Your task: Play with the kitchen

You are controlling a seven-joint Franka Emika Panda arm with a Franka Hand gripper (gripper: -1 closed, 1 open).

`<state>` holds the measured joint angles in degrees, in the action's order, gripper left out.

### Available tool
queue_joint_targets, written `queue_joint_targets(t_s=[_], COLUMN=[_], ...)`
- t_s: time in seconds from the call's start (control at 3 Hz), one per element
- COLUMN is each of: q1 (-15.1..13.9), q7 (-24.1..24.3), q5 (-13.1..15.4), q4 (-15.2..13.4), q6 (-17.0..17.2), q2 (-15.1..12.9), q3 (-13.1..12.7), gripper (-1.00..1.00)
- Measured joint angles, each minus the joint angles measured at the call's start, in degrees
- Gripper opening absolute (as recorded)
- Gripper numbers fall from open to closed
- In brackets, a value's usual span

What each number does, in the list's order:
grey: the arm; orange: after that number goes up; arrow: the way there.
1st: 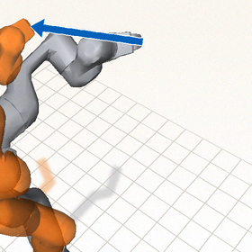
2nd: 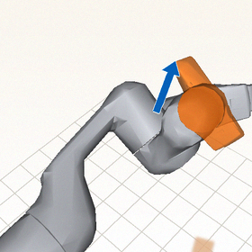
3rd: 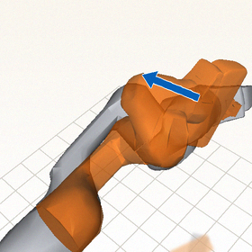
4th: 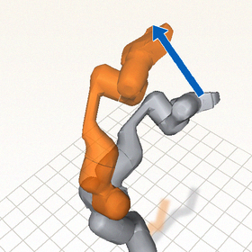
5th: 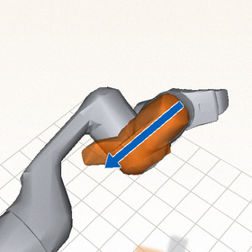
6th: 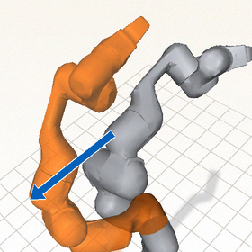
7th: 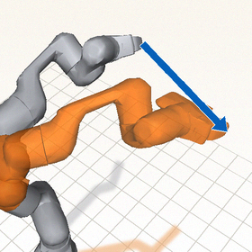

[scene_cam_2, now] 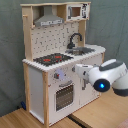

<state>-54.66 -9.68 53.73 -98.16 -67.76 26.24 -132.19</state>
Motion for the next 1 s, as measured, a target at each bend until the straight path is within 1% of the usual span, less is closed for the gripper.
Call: queue_joint_targets(t_s=[0.33, 0.67, 1.0], q1=[0.0, -0.13, -0.17], q7=[-1.32, -0.07, 2.71], q5=[2.91, 6.73, 9.45], q4=[-1.05, -3.08, -5.55], q6=[-2.43, -7.11, -10.63], q2=[4.09, 6.0, 6.59], q3=[-0.93, -0.97, -0.97], gripper=[1.0, 1.0, 1.0])
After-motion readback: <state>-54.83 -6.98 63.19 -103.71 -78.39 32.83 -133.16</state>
